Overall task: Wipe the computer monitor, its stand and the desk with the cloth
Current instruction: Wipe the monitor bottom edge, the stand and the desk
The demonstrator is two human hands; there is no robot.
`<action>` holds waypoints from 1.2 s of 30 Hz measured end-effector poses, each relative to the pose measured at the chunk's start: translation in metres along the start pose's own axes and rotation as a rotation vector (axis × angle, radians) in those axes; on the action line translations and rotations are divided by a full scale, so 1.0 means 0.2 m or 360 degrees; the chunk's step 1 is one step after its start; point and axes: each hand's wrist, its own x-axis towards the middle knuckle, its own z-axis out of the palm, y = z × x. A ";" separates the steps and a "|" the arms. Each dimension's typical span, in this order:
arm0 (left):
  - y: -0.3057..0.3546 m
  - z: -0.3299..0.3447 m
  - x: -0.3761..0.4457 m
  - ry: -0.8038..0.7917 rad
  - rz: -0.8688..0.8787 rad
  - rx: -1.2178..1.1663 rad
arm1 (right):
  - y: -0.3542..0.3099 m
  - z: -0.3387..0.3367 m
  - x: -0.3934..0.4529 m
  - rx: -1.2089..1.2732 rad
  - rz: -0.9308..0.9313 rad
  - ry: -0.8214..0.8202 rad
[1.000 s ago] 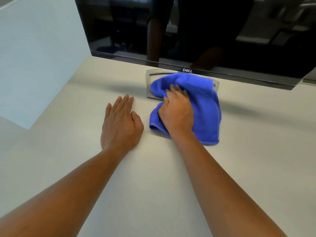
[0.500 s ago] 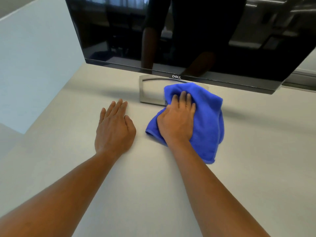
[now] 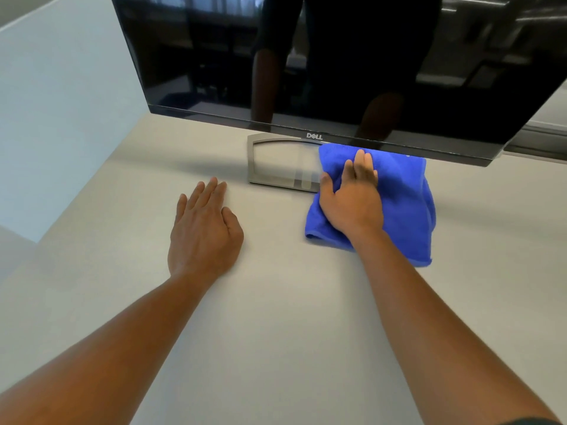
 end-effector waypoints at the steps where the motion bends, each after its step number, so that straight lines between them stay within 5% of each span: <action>1: 0.00 0.00 0.00 -0.0003 0.0001 0.0004 | -0.02 0.01 -0.02 -0.0048 0.0010 0.0037; 11: -0.01 0.00 0.00 0.0018 0.0004 -0.0012 | 0.01 -0.03 0.10 0.0158 0.0178 0.0029; 21: -0.01 0.01 0.00 0.0007 0.0021 0.0021 | -0.13 0.04 -0.12 -0.0110 0.0225 0.0067; 32: -0.01 0.00 0.00 -0.0008 0.0020 0.0002 | -0.21 0.02 -0.27 -0.0062 -0.0207 -0.0135; 36: -0.02 0.00 0.00 -0.0014 0.0023 -0.0018 | -0.17 0.00 -0.28 0.0006 0.0178 0.0025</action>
